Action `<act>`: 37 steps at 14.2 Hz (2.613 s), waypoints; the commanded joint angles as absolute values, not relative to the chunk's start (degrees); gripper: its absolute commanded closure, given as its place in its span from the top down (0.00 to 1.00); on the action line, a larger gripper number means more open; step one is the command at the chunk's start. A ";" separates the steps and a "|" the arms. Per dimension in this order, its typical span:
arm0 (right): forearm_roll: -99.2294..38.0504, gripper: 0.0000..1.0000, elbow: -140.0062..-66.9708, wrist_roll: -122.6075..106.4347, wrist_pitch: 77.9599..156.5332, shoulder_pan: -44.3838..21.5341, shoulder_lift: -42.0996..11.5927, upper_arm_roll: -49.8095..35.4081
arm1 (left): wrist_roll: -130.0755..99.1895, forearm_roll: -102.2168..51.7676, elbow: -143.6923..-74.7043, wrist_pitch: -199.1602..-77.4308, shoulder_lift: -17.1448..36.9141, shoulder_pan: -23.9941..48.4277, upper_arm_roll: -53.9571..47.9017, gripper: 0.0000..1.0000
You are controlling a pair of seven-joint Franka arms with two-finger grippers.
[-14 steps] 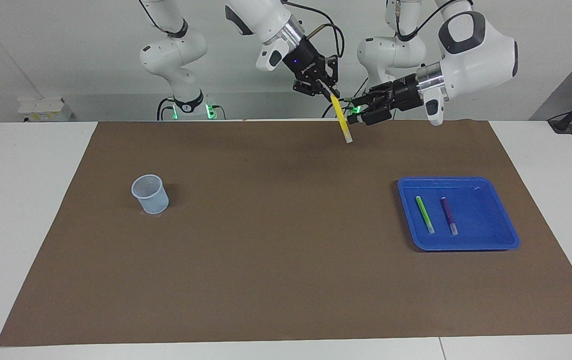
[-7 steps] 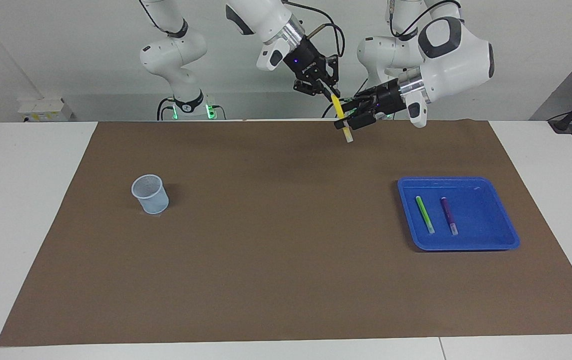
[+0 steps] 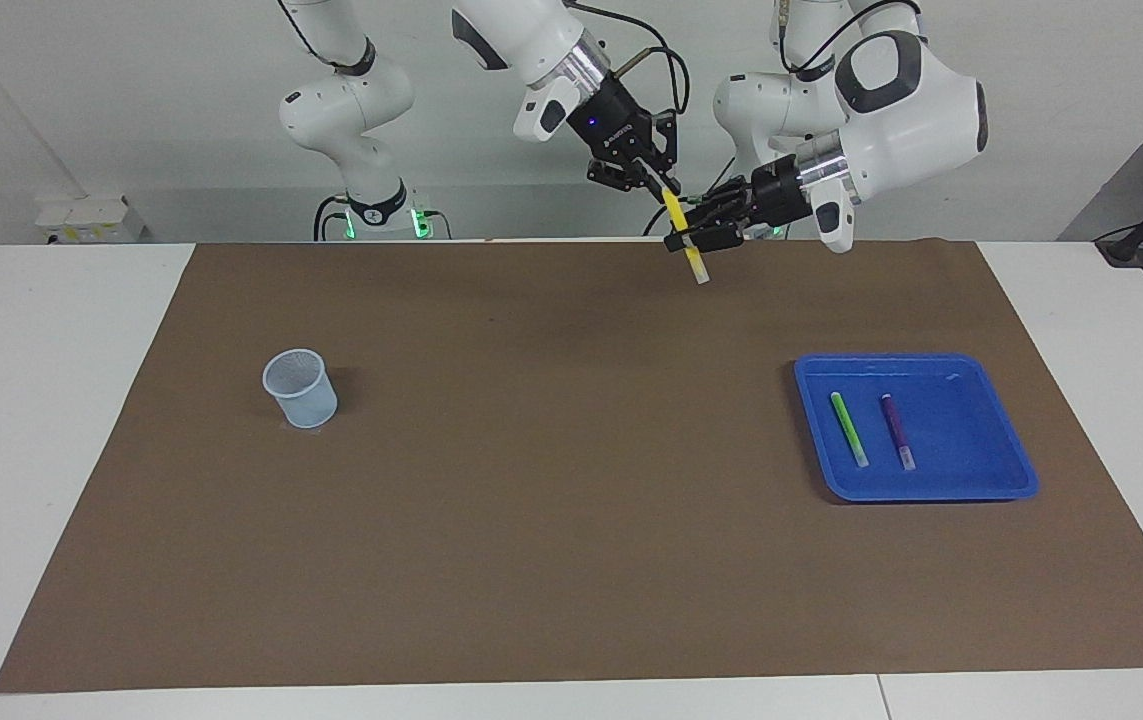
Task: Right arm passes pens to left for tray arrangement
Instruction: 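Close the left gripper on the yellow pen beside the right gripper, then open the right gripper and pull it back from the yellow pen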
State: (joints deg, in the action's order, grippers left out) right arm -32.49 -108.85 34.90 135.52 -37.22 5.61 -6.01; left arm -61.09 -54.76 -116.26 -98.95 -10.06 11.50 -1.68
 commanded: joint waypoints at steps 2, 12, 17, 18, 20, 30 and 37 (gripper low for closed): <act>-32.78 0.00 -108.98 33.22 136.49 -36.74 5.63 -6.15 | -61.96 -55.02 -117.78 -98.70 -11.95 11.51 -1.32 0.16; -32.87 0.00 -108.98 33.92 136.14 -36.56 5.63 -6.15 | -62.31 -54.93 -117.16 -97.12 -11.95 11.51 -1.23 0.00; -32.87 0.25 -108.98 34.01 135.53 -34.98 5.63 -6.15 | -62.23 -54.93 -117.16 -97.03 -11.95 11.34 -1.23 0.00; -32.87 0.34 -108.98 33.67 135.53 -34.63 5.63 -6.07 | -62.14 -54.93 -117.16 -97.03 -11.95 11.34 -1.23 0.00; -32.78 0.75 -108.90 33.14 135.70 -33.40 5.28 -6.07 | -62.14 -54.93 -117.16 -96.68 -11.95 11.16 -1.14 0.00; -31.82 1.00 -109.60 21.80 122.02 -22.61 5.97 -5.89 | -53.29 -45.11 -117.77 -95.46 -12.30 11.34 -1.23 0.00; -10.82 1.00 -109.34 21.36 109.34 -13.29 6.68 -5.62 | -28.17 -24.46 -117.16 -91.67 -12.22 10.90 -0.88 0.00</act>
State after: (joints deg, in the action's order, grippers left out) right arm -14.20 -108.93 22.06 111.23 -16.53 5.69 -5.06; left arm -35.15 -29.33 -116.54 -92.91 -10.73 11.44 -1.23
